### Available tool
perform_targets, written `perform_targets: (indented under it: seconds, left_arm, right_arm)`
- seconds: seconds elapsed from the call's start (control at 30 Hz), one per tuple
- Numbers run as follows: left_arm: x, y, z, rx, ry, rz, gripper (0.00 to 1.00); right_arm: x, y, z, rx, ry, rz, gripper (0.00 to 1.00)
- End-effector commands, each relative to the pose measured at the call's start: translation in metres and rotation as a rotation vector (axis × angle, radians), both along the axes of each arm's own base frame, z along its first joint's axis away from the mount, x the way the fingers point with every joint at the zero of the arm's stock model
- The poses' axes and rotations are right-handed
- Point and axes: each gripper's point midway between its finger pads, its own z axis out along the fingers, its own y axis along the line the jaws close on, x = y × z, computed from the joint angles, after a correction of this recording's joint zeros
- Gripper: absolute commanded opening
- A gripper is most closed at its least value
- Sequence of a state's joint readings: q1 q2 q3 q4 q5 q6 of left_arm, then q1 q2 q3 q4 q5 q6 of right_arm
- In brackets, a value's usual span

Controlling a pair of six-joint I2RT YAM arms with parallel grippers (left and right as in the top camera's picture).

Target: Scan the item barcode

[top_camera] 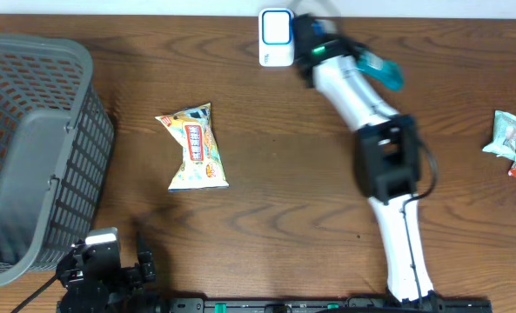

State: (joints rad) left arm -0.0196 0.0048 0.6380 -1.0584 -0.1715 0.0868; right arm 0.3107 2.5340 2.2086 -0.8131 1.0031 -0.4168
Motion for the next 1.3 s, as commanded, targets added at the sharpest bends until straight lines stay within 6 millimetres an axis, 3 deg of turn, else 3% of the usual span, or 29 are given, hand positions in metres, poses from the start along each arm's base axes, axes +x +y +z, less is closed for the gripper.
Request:
perform_targets:
  seconds: [0.0,0.13,0.3,0.53,0.67,0.7,0.73,0.77,0.9,0.97,1.03,1.13,1.23,1.27]
  left_arm:
    - [-0.001,0.003,0.002,0.018,-0.002,0.008,0.98]
    - [-0.001,0.003,0.002,0.018,-0.002,0.008,0.98]
    - [-0.001,0.003,0.002,0.018,-0.002,0.008,0.98]
    - [-0.001,0.003,0.002,0.018,-0.002,0.008,0.98]
    - [-0.001,0.003,0.002,0.018,-0.002,0.008,0.98]
    - [-0.001,0.003,0.002,0.018,-0.002,0.008,0.98]
    - [-0.001,0.003,0.002,0.018,-0.002,0.008,0.98]
    - [-0.001,0.003,0.002,0.018,-0.002,0.008,0.98]
    - [-0.001,0.003,0.002,0.018,-0.002,0.008,0.98]
    - [-0.001,0.003,0.002,0.018,-0.002,0.008,0.98]
    - [-0.001,0.003,0.002,0.018,-0.002,0.008,0.98]
    - [-0.001,0.003,0.002,0.018,-0.002,0.008,0.98]
    - [-0.001,0.003,0.002,0.018,-0.002,0.008,0.98]
    - [-0.001,0.003,0.002,0.018,-0.002,0.008,0.98]
  right_arm:
    - [-0.013,-0.080,0.012,0.222,-0.148,-0.267,0.01]
    - [-0.029,-0.139,-0.012,0.334,-0.086,-0.377,0.01]
    - [-0.056,-0.206,-0.031,0.353,-0.060,-0.510,0.03]
    - [-0.094,-0.286,-0.044,0.442,-0.125,-0.713,0.29]
    - [-0.103,-0.307,-0.029,0.468,-0.205,-0.780,0.52]
    - [-0.103,-0.310,-0.011,0.493,-0.258,-0.790,0.84]
    - [-0.103,-0.310,-0.002,0.509,-0.290,-0.795,0.99]
    - [-0.101,-0.309,0.009,0.534,-0.325,-0.795,0.99]
    - [-0.088,-0.285,0.061,0.707,-0.456,-0.735,0.99]
    - [-0.079,-0.261,0.095,0.822,-0.511,-0.662,0.99]
    - [-0.069,-0.224,0.129,0.976,-0.535,-0.545,0.99]
    - [-0.062,-0.140,0.182,1.290,-0.484,-0.291,0.99]
    - [-0.073,-0.052,0.221,1.551,-0.351,-0.053,0.99]
    - [-0.082,-0.009,0.229,1.653,-0.263,0.008,0.99]
